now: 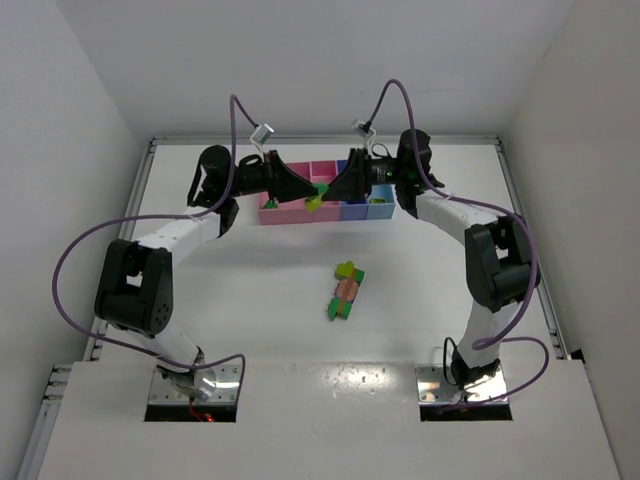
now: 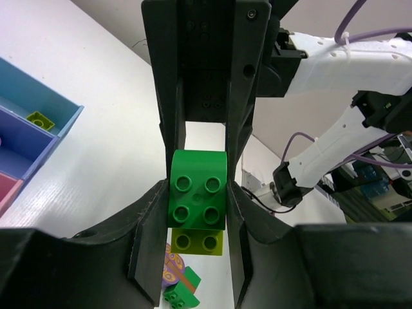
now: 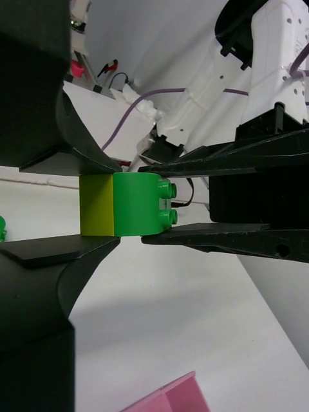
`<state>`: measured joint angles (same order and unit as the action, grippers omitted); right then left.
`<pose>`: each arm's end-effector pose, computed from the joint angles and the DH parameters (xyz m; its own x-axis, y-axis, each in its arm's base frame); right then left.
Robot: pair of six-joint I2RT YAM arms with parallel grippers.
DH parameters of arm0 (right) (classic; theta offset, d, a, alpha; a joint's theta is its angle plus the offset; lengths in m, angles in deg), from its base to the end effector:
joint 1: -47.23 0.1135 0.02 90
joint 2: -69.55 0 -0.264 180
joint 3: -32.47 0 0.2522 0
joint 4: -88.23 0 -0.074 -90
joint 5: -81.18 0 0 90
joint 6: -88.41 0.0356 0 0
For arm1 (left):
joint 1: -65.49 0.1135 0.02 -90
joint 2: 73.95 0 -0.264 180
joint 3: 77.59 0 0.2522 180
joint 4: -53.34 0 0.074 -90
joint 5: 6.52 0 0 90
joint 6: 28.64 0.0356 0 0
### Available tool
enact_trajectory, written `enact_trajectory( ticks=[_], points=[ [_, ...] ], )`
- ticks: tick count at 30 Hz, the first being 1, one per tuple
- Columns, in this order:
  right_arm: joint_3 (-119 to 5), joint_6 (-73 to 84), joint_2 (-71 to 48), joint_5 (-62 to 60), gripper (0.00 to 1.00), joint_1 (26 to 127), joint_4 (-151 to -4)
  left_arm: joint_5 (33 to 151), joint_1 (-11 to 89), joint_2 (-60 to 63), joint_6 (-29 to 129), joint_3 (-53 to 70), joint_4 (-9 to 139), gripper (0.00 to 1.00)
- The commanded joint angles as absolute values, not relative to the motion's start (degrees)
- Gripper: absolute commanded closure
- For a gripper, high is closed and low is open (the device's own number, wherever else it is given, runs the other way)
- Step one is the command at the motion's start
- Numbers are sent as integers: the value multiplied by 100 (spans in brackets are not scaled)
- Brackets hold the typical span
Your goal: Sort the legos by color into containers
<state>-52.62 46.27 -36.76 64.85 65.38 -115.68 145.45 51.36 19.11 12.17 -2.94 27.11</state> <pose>0.3820 0.1612 0.2795 -0.7105 -0.0135 -0.7036 -0.7030 -0.0319 0.7105 0.3446 -0.1192 0.3098 -0.6425 -0.2050 -0.7384 0.7291 0.1332 -0.6713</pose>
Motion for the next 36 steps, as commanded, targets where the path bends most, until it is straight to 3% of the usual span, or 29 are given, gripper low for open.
enact_trajectory(
  ticks=[1,10,13,19,22,29,31,32,34,36],
  points=[
    [-5309,4193,-3417,6870,96,6577,-11379,13833,5519,1869,1170,-204,2245,90],
    [-5336,1223,-3056,6765,100,6305,-7970,12673,5776,1693,2698,350,3868,91],
    [-5336,950,-2995,6335,100,6156,-7688,11366,5609,1693,3812,647,5541,91],
    [-5397,1168,-2995,4465,100,5866,-7687,8766,4748,1921,5344,921,6700,91],
    [-5599,1361,-3047,3244,100,5752,-7749,8235,4633,2149,5398,974,6833,89],
    [-6179,1195,-3398,1782,100,5646,-7582,7574,4484,2773,5477,1386,7114,84],
    [-6302,1108,-3565,1649,100,5646,-7582,7522,4484,2967,5424,1509,7184,74],
    [-6355,1055,-3627,1580,100,5646,-7529,7574,4484,3028,5424,1562,7184,51],
    [-6425,984,-3802,1421,100,5646,-7529,7696,4484,3160,5249,1685,7255,20],
    [-6478,844,-3926,1272,100,5646,-7477,7881,4536,3161,5179,1686,7255,4]
  ],
)
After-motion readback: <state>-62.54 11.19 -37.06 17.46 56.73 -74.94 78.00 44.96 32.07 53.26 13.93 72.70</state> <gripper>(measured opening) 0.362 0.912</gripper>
